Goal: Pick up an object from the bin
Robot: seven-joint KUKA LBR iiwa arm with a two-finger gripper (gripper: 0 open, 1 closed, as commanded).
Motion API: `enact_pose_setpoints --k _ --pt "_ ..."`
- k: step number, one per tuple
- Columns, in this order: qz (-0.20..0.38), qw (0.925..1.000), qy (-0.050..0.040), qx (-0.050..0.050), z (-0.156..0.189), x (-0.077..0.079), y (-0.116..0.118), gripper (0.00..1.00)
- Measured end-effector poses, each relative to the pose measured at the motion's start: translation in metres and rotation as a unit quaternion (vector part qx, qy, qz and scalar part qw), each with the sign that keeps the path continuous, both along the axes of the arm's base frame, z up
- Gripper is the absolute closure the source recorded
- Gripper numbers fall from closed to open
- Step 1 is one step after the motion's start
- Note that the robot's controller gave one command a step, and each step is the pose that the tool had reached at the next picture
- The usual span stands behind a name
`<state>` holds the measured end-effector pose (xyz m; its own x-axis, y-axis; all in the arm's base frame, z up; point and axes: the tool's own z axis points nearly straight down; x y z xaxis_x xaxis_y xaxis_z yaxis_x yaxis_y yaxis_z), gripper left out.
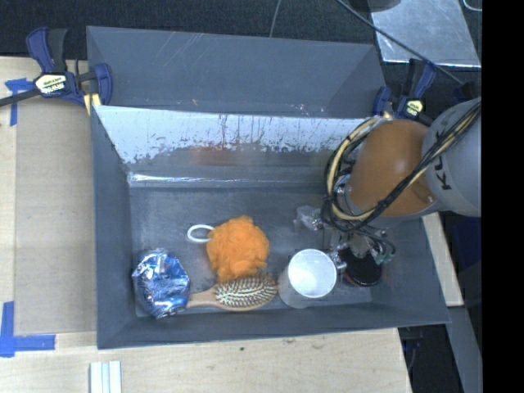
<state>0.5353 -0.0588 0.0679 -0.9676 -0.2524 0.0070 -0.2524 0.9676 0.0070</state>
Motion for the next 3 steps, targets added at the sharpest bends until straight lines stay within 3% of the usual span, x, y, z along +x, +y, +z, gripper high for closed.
enact_pose_setpoints --k 1,2,3 --pt "0.095 0.9954 -0.0036 0.003 0.014 -0.002 0.122 0.00" --pt "-0.002 1.0000 -0.0063 0.002 0.002 0.019 0.064 0.00" --pt "-0.007 0.9999 -0.0071 0.003 0.003 0.005 0.105 0.00"
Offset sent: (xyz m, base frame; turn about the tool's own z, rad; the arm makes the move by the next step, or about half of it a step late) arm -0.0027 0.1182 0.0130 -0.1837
